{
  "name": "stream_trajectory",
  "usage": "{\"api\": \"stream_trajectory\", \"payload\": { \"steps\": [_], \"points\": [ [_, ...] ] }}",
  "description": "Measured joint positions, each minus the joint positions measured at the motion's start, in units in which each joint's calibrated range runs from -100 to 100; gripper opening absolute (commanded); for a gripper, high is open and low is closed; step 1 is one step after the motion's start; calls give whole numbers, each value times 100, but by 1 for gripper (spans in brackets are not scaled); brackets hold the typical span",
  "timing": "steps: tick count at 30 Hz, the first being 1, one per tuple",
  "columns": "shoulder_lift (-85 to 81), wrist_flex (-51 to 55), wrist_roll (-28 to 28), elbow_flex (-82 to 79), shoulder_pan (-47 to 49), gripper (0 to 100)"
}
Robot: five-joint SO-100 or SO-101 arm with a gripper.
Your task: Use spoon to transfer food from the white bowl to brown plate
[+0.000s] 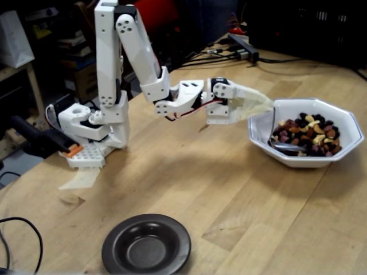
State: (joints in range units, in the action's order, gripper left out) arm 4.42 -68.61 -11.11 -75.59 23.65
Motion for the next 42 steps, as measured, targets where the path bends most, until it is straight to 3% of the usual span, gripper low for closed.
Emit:
{"api": "stream_trajectory", "payload": {
  "steps": [15, 34, 42],
  "points": [
    [498, -690, -68, 8, 0, 4],
    [567, -699, -1192, 8, 0, 4],
    [584, -699, -1328, -8, 7, 4]
  ]
}}
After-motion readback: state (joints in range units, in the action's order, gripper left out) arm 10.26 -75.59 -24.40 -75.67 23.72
